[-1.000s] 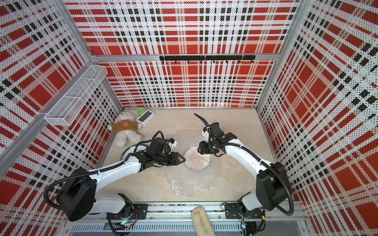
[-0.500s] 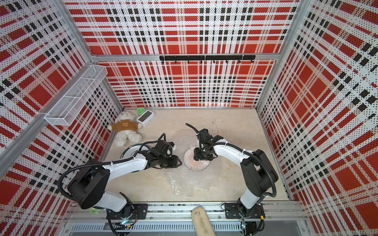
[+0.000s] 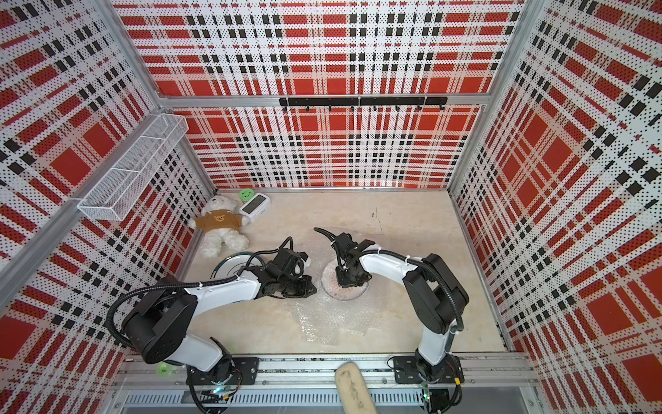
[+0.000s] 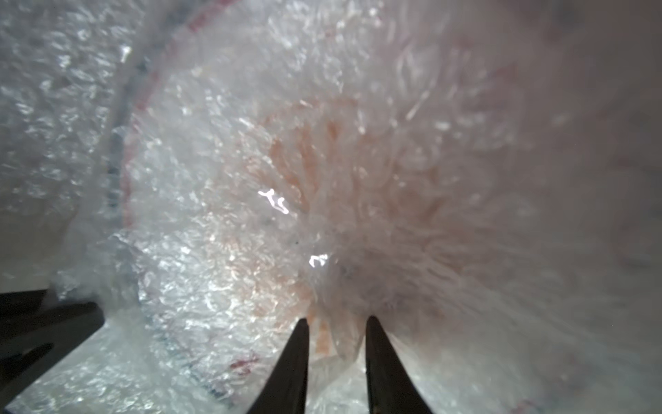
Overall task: Unpack dinner plates from bubble wrap
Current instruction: Unwrap the bubble wrap.
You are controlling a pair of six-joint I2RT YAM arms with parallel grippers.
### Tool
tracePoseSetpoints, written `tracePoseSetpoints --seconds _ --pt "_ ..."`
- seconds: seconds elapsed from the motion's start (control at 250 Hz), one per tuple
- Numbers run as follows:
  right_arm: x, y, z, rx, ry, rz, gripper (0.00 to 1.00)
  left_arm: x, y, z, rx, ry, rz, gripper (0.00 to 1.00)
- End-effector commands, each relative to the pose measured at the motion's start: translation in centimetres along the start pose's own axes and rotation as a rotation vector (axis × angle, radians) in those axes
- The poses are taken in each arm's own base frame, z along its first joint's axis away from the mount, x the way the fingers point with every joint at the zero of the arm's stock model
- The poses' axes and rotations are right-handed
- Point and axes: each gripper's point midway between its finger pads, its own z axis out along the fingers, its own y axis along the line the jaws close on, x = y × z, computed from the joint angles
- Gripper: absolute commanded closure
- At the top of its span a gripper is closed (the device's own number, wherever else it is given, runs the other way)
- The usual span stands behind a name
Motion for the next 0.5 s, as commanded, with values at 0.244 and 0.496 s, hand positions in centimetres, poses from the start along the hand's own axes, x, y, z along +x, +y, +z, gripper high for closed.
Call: tracePoseSetpoints --seconds 0.244,0.496 --pt "-1.1 -1.3 -2.5 0.095 -0.073 -0.016 1.00 0.8 -0.3 -0.8 0.040 -0.033 -0.050 1.00" --pt "-1.9 -1.0 -2.7 0.084 -0.101 -0.026 1.00 -0.1 -2.1 -2.6 0.144 -0.138 -0.096 0.93"
